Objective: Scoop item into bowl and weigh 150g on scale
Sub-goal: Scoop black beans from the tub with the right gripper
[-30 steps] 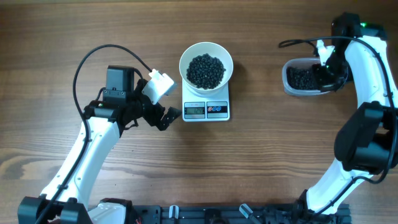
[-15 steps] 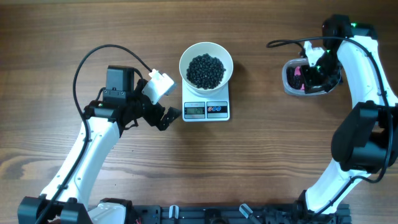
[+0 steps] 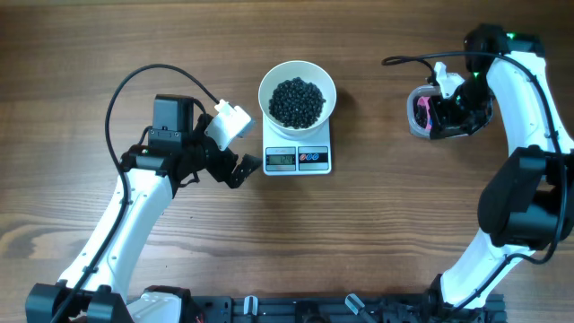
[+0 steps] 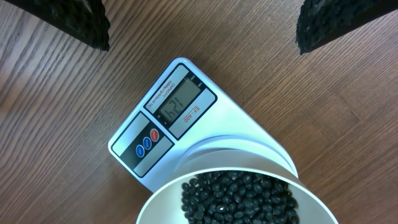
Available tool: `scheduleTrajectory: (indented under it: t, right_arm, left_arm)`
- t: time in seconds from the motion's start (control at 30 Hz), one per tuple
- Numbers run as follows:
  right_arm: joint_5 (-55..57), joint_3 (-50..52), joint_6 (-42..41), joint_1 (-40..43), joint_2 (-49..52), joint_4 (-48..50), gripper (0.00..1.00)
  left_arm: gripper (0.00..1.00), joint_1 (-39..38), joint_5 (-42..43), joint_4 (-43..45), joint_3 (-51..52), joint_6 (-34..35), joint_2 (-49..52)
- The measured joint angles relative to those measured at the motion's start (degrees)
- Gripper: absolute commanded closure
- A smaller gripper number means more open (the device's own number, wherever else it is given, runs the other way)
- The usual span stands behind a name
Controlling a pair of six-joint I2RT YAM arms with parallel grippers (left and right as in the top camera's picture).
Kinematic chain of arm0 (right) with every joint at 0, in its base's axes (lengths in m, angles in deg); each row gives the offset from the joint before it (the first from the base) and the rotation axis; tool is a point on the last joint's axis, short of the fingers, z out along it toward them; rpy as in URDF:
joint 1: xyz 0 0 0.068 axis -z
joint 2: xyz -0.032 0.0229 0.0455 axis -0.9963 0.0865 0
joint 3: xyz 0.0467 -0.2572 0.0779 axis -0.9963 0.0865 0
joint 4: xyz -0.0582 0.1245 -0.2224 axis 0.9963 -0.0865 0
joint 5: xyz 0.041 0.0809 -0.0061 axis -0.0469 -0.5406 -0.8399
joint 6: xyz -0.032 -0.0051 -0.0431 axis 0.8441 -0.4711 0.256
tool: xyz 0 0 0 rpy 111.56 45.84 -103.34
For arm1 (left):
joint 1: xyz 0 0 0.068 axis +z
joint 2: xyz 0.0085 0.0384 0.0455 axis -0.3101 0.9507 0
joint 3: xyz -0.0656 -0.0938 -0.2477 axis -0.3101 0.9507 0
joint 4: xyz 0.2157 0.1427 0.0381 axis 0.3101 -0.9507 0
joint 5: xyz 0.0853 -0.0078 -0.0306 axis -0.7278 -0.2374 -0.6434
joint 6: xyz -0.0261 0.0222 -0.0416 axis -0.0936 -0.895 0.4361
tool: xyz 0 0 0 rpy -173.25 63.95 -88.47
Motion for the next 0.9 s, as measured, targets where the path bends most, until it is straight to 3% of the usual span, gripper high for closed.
scheduleTrajectory:
  t: [0.33,0.63,0.9]
  right_arm:
    - [-11.1,0.0,3.0,9.9,0.0,1.0,0.96]
    - [-24.8,0.0,11.4,22.0,0.0,-1.2,0.96]
    - [-36.7,0.3,18.7,22.5,0.0,-4.2,0.96]
  left_arm:
    - [0.00,0.0,0.0,0.0,0.0,0.0,0.0]
    - [0.00,0.0,0.0,0.0,0.0,0.0,0.0]
    - [0.00,0.0,0.0,0.0,0.0,0.0,0.0]
